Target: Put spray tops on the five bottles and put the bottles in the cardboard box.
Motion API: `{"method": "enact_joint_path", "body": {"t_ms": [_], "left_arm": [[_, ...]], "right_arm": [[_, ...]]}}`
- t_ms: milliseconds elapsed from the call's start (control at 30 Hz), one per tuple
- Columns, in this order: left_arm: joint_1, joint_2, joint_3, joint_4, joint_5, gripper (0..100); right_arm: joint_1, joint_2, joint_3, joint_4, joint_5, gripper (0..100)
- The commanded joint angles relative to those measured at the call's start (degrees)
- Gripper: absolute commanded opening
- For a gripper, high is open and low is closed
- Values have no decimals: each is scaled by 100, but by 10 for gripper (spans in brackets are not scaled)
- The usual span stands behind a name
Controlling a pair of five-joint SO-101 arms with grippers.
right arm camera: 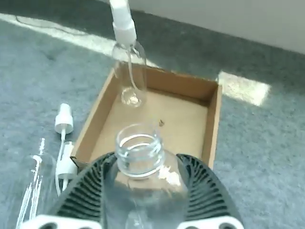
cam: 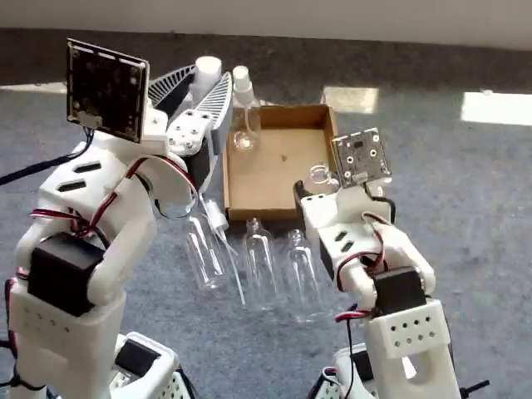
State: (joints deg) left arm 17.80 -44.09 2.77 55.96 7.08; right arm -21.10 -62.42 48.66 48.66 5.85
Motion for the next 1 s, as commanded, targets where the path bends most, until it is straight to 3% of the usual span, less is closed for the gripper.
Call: {"method": "enact_joint_path", "body": {"t_ms": [0, 200, 467, 733, 967], "left_arm": [[365, -22, -171, -1134, 571, 4], [453, -40, 163, -2514, 527, 4], [1112, -31, 549, -2576, 923, 4], [1543, -31, 892, -2576, 923, 4], [1508, -22, 1587, -3253, 914, 4]], "right_arm": [[-505, -585, 233, -523, -70, 4], [-831, -1815, 1411, -1262, -70, 4], [-857, -3213, 3037, -1903, -79, 4], [-848, -3292, 3125, -1895, -299, 4], [-848, -3292, 3099, -1719, -308, 4]]}}
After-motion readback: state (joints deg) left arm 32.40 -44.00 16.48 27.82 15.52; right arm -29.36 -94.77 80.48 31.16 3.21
